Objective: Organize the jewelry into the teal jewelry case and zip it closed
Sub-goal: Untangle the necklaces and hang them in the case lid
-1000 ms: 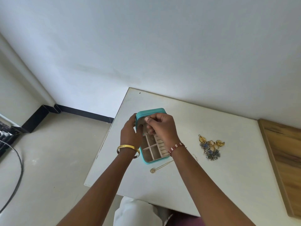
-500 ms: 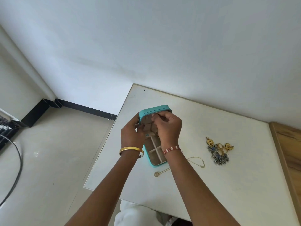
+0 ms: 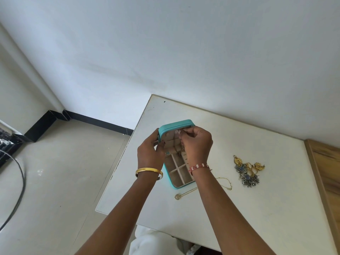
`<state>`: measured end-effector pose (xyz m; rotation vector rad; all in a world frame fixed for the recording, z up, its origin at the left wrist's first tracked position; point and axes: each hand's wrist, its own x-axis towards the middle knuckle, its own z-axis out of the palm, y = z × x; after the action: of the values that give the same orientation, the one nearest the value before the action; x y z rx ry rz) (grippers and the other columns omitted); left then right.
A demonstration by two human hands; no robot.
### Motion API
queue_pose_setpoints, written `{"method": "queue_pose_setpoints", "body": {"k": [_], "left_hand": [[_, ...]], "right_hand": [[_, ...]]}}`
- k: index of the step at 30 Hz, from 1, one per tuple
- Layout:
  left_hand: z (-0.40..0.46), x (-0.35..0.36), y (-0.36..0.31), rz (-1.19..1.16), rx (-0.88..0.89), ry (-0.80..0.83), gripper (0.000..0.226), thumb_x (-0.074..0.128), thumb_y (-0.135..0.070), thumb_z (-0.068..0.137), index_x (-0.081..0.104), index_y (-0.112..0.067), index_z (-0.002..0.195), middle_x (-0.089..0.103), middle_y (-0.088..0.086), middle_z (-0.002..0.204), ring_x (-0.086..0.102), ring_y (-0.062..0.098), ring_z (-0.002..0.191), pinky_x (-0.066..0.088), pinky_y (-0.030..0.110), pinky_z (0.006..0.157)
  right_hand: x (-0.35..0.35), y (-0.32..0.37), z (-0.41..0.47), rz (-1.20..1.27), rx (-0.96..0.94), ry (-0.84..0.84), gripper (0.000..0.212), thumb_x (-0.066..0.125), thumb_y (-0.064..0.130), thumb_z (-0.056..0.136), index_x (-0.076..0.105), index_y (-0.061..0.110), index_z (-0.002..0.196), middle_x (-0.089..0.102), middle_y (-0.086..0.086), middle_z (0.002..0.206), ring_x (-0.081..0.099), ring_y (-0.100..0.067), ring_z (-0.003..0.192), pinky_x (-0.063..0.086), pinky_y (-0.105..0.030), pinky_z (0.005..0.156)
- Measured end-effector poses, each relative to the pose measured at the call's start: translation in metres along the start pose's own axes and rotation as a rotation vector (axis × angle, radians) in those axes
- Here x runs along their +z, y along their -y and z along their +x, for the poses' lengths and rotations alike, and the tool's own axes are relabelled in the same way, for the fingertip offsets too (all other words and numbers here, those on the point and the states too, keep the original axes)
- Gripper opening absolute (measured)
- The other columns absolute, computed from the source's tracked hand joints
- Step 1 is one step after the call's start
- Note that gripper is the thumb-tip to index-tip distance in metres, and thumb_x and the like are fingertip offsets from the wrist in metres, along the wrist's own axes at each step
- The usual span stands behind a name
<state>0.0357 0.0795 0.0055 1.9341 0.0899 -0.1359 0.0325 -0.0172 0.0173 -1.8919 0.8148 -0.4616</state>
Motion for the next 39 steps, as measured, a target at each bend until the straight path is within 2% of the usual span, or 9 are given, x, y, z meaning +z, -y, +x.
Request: {"method": "queue_pose_setpoints", "body": {"k": [6, 10, 16, 21, 24, 27, 29, 33, 39], "left_hand": [[0.000, -0.001, 0.000, -0.001, 0.009, 0.010, 0.041, 0.054, -0.007, 0.088, 0.051, -0.018, 0.128, 0.062, 0.004, 0.122, 0.053, 0.008, 0.098, 0.037, 0.017, 0.083], [0.000, -0.001, 0.001, 0.006, 0.008, 0.009, 0.042, 0.055, -0.008, 0.088, 0.050, -0.017, 0.129, 0.062, 0.005, 0.122, 0.057, 0.014, 0.104, 0.037, 0.017, 0.083], [-0.001, -0.001, 0.001, 0.004, 0.015, 0.012, 0.043, 0.054, -0.009, 0.088, 0.048, -0.014, 0.130, 0.061, 0.008, 0.123, 0.058, 0.021, 0.109, 0.036, 0.019, 0.087], [0.001, -0.001, 0.004, 0.009, 0.013, 0.017, 0.043, 0.054, -0.009, 0.088, 0.048, -0.016, 0.130, 0.061, 0.008, 0.123, 0.058, 0.020, 0.108, 0.036, 0.020, 0.087], [0.001, 0.000, 0.005, 0.013, 0.016, 0.011, 0.043, 0.054, -0.009, 0.088, 0.048, -0.016, 0.130, 0.061, 0.007, 0.123, 0.056, 0.014, 0.102, 0.036, 0.019, 0.087], [0.000, 0.001, 0.005, 0.017, 0.015, 0.007, 0.043, 0.055, -0.012, 0.088, 0.048, -0.016, 0.130, 0.060, 0.007, 0.125, 0.057, 0.016, 0.105, 0.035, 0.019, 0.088], [-0.001, 0.001, 0.004, 0.015, 0.013, 0.008, 0.044, 0.054, -0.012, 0.088, 0.047, -0.016, 0.131, 0.059, 0.007, 0.126, 0.057, 0.020, 0.111, 0.037, 0.024, 0.093], [0.000, 0.001, 0.005, 0.025, 0.015, 0.011, 0.044, 0.054, -0.012, 0.088, 0.047, -0.016, 0.131, 0.060, 0.007, 0.125, 0.057, 0.020, 0.111, 0.037, 0.022, 0.091], [0.002, 0.002, 0.007, 0.028, 0.029, 0.017, 0.043, 0.055, -0.012, 0.088, 0.048, -0.017, 0.130, 0.061, 0.007, 0.123, 0.058, 0.021, 0.109, 0.035, 0.020, 0.087]], "right_hand": [[-0.012, -0.008, -0.003, -0.146, -0.091, 0.045, 0.020, 0.068, 0.011, 0.080, 0.070, 0.006, 0.100, 0.072, -0.009, 0.101, 0.067, -0.018, 0.091, 0.048, -0.020, 0.074], [-0.028, -0.021, -0.005, -0.180, -0.129, 0.009, 0.013, 0.068, 0.009, 0.081, 0.071, 0.006, 0.093, 0.073, -0.008, 0.090, 0.062, -0.010, 0.074, 0.043, -0.009, 0.063], [-0.032, -0.051, -0.021, -0.333, -0.143, 0.062, 0.011, 0.066, 0.014, 0.082, 0.072, 0.008, 0.090, 0.071, -0.008, 0.088, 0.063, -0.022, 0.080, 0.053, -0.030, 0.070], [-0.022, -0.052, -0.022, -0.633, -0.295, 0.158, 0.024, 0.059, 0.024, 0.087, 0.066, 0.012, 0.106, 0.066, -0.006, 0.098, 0.054, -0.023, 0.095, 0.039, -0.025, 0.066], [-0.016, -0.048, -0.019, -0.755, -0.382, 0.156, 0.014, 0.060, 0.016, 0.085, 0.065, 0.006, 0.095, 0.066, -0.010, 0.090, 0.056, -0.027, 0.089, 0.041, -0.028, 0.063], [-0.008, -0.049, -0.017, -0.845, -0.470, 0.091, 0.015, 0.077, 0.001, 0.062, 0.064, 0.007, 0.068, 0.064, -0.008, 0.063, 0.059, -0.026, 0.061, 0.044, -0.024, 0.045], [-0.005, -0.048, -0.016, -0.846, -0.528, 0.070, 0.024, 0.082, 0.000, 0.051, 0.062, 0.009, 0.059, 0.061, -0.006, 0.055, 0.055, -0.023, 0.049, 0.042, -0.022, 0.038], [-0.003, -0.052, -0.019, -0.793, -0.542, 0.024, 0.022, 0.083, 0.004, 0.053, 0.063, 0.009, 0.061, 0.062, -0.004, 0.055, 0.055, -0.022, 0.049, 0.041, -0.021, 0.038], [-0.009, -0.046, -0.021, -0.476, -0.235, 0.090, 0.017, 0.066, 0.022, 0.082, 0.069, 0.007, 0.090, 0.070, -0.008, 0.086, 0.061, -0.024, 0.079, 0.047, -0.027, 0.064]]}}
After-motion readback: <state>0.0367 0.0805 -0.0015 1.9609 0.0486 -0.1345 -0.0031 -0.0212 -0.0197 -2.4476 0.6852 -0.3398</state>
